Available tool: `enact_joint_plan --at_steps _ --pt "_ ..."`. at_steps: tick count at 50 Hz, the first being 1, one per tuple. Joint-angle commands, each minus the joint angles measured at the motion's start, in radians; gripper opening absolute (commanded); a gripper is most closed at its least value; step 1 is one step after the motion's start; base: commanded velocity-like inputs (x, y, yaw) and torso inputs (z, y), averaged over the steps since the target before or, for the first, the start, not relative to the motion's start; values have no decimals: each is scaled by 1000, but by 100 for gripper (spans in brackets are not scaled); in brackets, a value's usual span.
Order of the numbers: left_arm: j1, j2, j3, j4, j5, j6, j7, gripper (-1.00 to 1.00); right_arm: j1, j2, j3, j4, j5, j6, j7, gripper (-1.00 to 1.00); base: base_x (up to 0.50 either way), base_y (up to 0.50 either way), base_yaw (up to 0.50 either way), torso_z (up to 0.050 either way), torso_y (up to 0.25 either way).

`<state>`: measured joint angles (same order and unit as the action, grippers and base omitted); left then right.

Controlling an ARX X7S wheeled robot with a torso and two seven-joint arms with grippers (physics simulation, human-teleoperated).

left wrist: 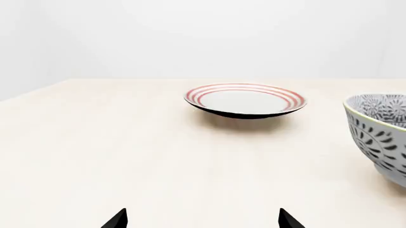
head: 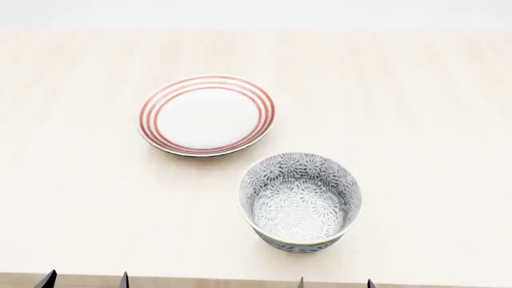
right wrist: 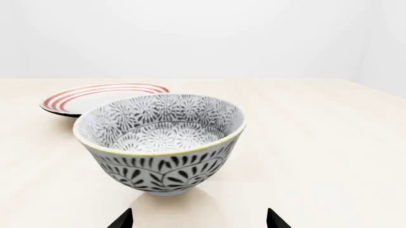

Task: Put the bowl on the plate.

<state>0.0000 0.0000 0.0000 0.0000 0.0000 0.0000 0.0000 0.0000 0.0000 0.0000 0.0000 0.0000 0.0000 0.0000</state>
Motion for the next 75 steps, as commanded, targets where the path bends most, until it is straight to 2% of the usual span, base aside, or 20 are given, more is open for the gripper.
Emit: enact_joint_plan --at_steps 1,6,8,11,21,26,30,34,43,66,72,75 --pt "32 -16 1 61 -20 -5 -32 100 -61 17 -6 -123 12 50 35 100 0 0 0 0 0" --pt "104 -47 -18 302 -84 -116 -45 100 -203 59 66 -457 99 169 57 100 0 0 0 0 0" --pt "120 -53 -30 360 -100 -95 -52 100 -250 72 123 -568 155 207 67 100 0 0 0 0 0" --pt "119 -60 -43 391 -133 -145 -63 100 -292 90 186 -682 212 248 83 100 0 0 0 0 0" --pt "198 -80 -43 464 -163 -108 -74 100 -298 204 399 -1022 433 536 188 100 223 0 0 0 0" --pt "196 -86 -55 479 -178 -118 -95 100 -298 308 412 -1045 535 555 287 100 500 0 0 0 0" --pt "183 -91 -62 486 -191 -132 -109 100 -305 471 379 -1046 654 540 469 100 430 0 0 0 0" --pt "158 -96 -65 472 -198 -140 -120 100 -309 576 351 -1044 723 486 568 100 0 0 0 0 0" --pt "123 -109 -63 446 -214 -152 -137 100 -274 630 298 -1028 739 472 624 100 435 0 0 0 0" --pt "111 -139 -63 468 -255 -174 -170 100 -318 645 279 -1017 716 415 662 100 466 0 0 0 1" --pt "116 -146 -73 469 -271 -165 -174 100 -402 717 297 -1045 820 427 691 100 0 0 0 0 0" --pt "123 -149 -70 476 -275 -162 -175 100 -521 868 284 -1046 903 319 791 100 0 0 0 0 0"
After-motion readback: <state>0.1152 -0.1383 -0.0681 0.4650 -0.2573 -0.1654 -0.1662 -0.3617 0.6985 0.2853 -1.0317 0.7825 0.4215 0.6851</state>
